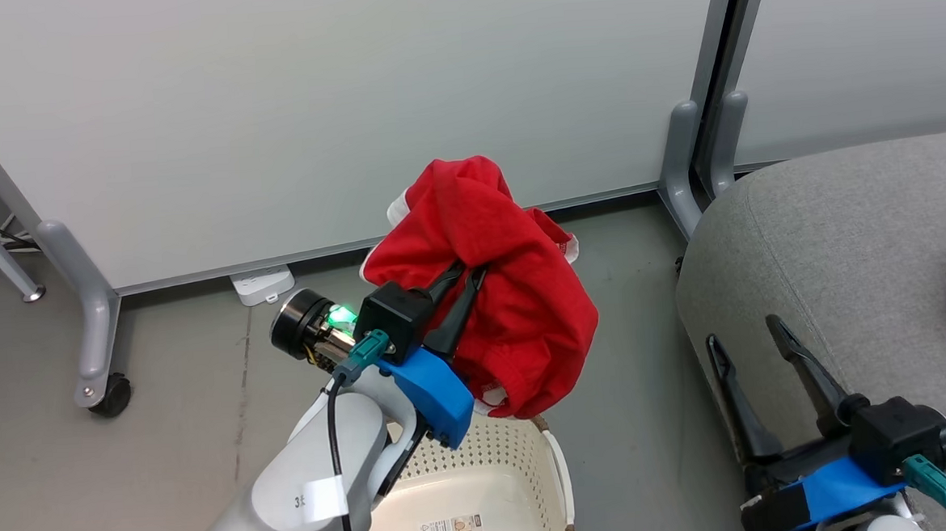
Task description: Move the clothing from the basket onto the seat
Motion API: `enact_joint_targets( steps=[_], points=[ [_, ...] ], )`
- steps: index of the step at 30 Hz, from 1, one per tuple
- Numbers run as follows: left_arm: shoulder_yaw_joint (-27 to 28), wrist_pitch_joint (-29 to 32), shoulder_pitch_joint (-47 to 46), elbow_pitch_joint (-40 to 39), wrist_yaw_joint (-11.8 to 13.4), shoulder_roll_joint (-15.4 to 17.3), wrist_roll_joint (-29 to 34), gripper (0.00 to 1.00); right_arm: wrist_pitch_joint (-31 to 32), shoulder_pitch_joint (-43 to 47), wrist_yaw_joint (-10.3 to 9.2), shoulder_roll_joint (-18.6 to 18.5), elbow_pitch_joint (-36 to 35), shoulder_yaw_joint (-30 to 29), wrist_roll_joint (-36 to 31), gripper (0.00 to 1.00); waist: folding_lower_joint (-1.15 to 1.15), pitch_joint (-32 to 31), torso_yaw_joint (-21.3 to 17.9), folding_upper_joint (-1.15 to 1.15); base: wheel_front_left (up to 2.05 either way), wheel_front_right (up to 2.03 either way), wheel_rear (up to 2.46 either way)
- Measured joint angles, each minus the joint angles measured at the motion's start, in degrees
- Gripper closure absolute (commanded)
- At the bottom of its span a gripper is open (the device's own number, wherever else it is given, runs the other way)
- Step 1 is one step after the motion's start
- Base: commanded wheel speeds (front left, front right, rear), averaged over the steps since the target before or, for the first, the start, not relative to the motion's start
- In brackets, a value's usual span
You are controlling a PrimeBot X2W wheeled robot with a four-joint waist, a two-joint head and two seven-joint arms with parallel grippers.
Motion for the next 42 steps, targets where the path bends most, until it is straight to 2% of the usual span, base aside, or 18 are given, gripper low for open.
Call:
enact_joint_targets(
  steps=[8,17,28,40,41,42],
  points=[
    [0.40,0.00,0.03,0.02,-0.30,-0.54,1.05,1.00,0.00,-2.86,0.00,-1.60,-1.66,6.33,1.08,0.00,0.00,0.14,0.51,0.00,0.00,0.00,0.00],
    [0.04,0.00,0.03,0.24,-0.88,-1.65,2.09,1.00,0.00,-9.11,0.00,-3.01,0.32,13.38,1.63,0.00,0.01,0.82,1.84,0.00,0.00,0.00,0.00],
    [-0.51,0.00,-0.89,0.14,-1.43,-3.12,3.44,1.00,0.00,-15.93,0.00,-3.33,8.11,18.07,1.69,0.00,0.01,2.72,3.86,0.00,0.00,0.00,0.00],
    [-0.65,0.00,-1.52,-0.27,-1.81,-4.00,4.19,1.00,0.00,-19.94,0.00,-1.76,17.11,20.83,2.56,0.00,0.01,3.71,5.00,0.00,0.00,0.00,0.00],
    [-0.58,0.00,-1.52,-0.27,-1.82,-4.07,4.35,1.00,0.00,-20.44,0.00,-1.53,17.98,21.61,3.10,0.19,0.01,3.76,5.07,0.00,0.00,0.00,0.00],
    [-0.54,0.00,-1.52,-0.26,-1.86,-4.10,4.48,1.00,0.00,-20.54,0.00,-1.42,18.42,22.09,3.53,1.00,0.01,3.77,5.10,0.00,0.00,0.00,0.00]
  ],
)
